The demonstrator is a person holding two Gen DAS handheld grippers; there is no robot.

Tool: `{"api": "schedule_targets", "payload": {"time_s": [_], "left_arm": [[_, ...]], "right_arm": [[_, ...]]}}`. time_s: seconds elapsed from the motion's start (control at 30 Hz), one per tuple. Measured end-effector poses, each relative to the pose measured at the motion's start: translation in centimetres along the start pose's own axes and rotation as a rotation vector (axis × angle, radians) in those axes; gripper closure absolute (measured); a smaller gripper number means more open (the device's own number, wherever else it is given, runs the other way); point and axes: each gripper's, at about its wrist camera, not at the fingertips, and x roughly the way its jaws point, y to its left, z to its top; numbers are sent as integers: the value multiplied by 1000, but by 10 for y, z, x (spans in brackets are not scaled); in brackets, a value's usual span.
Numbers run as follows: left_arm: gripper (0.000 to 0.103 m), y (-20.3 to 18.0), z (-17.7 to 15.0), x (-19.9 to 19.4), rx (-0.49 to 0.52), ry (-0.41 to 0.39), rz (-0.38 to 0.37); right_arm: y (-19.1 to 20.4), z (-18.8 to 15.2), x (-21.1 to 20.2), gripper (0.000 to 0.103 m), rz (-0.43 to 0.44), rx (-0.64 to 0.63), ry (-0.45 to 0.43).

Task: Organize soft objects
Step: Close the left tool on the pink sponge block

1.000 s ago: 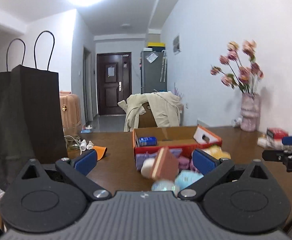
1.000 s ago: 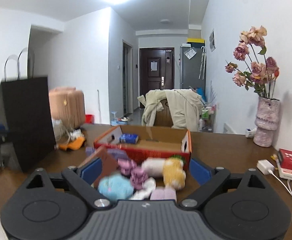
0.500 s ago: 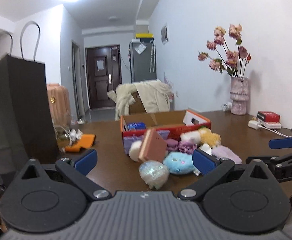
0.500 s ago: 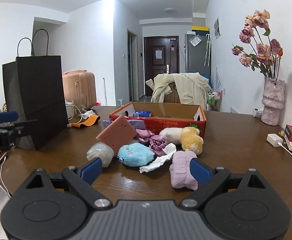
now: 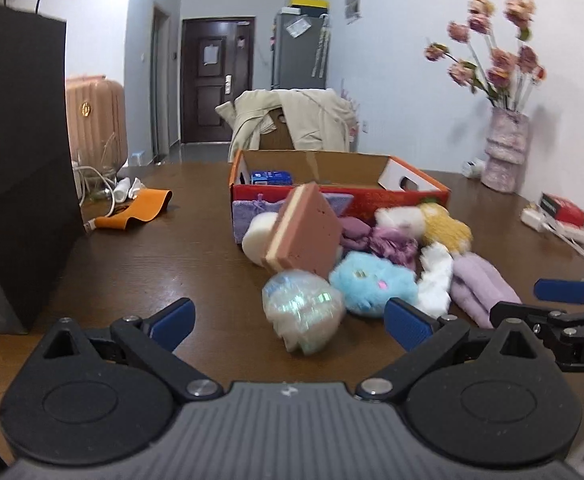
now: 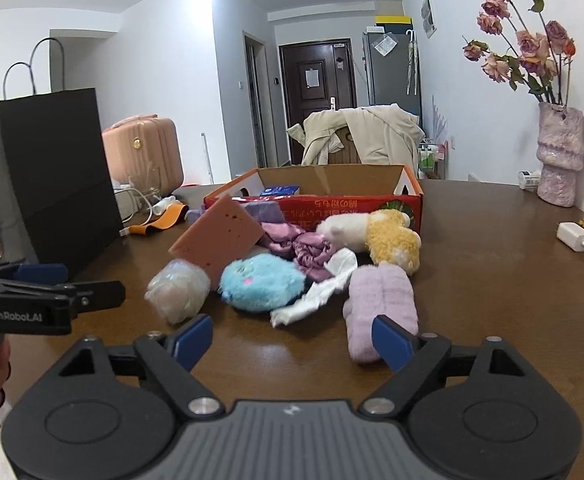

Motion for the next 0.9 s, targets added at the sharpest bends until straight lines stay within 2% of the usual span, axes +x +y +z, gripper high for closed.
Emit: {"api": "schedule_targets", "payload": {"time_s": [0.07, 0.17, 0.23, 0.33, 0.4, 0.57, 0.6, 0.7, 0.77, 0.8, 0.9], "left_arm": [[7, 3, 7, 17, -27, 2, -5], [28, 8, 16, 46, -66, 37, -4], [44, 14, 21, 63, -86, 68, -30], [56, 24, 24, 85, -121, 110, -58], [59, 34, 26, 92, -153, 120, -54], [66, 78, 35, 103, -320, 108, 12], [67, 86, 35, 107, -351, 115, -2], [67, 95, 34, 115, -411, 140, -99], [68, 96, 34, 122, -439, 146, -154], [75, 96, 34, 126, -441, 146, -177], [77, 92, 36, 128, -428, 132, -185]], "right_arm": [[-2, 9, 14, 25, 14, -5, 4], [-4, 28, 42, 29, 36, -26, 12], [-4, 43, 64, 36, 59, -40, 12], [0, 68, 103, 39, 113, -64, 15], [4, 82, 129, 39, 152, -75, 18], [12, 104, 187, 44, 263, -26, 82], [13, 105, 195, 45, 278, -15, 92], [15, 104, 212, 60, 333, 26, 118], [14, 100, 212, 61, 370, 60, 119], [12, 99, 213, 61, 383, 77, 119], [8, 94, 216, 62, 426, 106, 120]]}}
